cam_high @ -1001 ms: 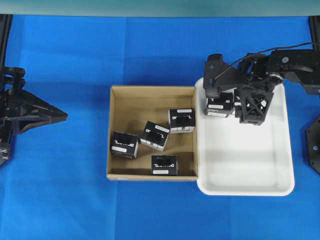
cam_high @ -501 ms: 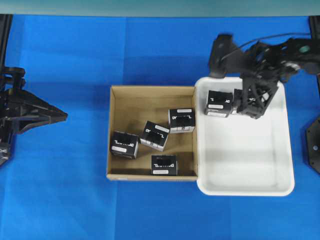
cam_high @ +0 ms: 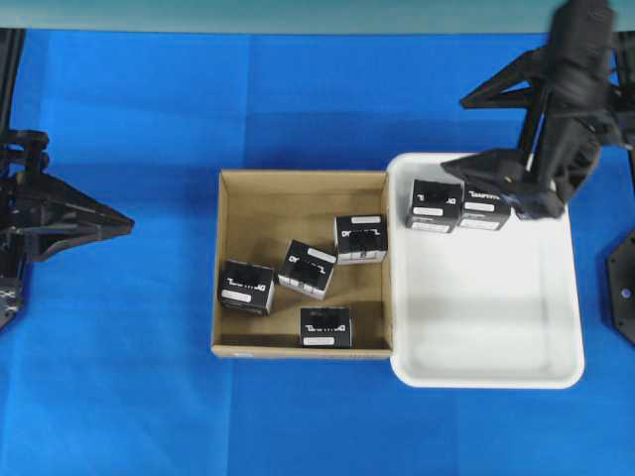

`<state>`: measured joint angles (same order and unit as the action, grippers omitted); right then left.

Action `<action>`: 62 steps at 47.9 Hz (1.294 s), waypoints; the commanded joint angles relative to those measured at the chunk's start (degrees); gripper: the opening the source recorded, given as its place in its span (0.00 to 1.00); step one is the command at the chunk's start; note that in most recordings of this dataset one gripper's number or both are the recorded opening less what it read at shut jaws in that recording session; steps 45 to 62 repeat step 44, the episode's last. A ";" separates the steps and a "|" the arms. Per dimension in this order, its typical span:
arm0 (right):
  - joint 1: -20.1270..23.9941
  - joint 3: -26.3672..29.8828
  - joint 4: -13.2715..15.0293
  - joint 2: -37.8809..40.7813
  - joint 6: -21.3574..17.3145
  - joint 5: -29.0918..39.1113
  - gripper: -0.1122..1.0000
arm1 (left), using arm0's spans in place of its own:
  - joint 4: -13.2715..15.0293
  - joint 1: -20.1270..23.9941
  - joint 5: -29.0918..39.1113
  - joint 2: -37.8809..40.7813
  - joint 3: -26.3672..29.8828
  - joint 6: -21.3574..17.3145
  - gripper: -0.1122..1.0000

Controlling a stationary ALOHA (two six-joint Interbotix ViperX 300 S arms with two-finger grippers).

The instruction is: Pick a box that is randomly placed inside the cardboard box.

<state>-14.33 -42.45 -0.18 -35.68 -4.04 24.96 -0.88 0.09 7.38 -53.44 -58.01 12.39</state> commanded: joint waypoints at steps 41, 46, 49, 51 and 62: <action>13.62 -13.62 -0.35 -9.32 -7.12 -21.09 0.99 | -0.09 0.79 -0.26 -9.67 1.05 -1.85 0.05; 13.62 -13.89 -0.35 -9.40 -7.12 -22.15 0.99 | -0.09 0.70 -0.26 -10.63 0.88 -1.85 0.05; 13.62 -13.89 -0.35 -9.40 -7.12 -22.15 0.99 | -0.09 0.70 -0.26 -10.63 0.88 -1.85 0.05; 13.62 -13.89 -0.35 -9.40 -7.12 -22.15 0.99 | -0.09 0.70 -0.26 -10.63 0.88 -1.85 0.05; 13.62 -13.89 -0.35 -9.40 -7.12 -22.15 0.99 | -0.09 0.70 -0.26 -10.63 0.88 -1.85 0.05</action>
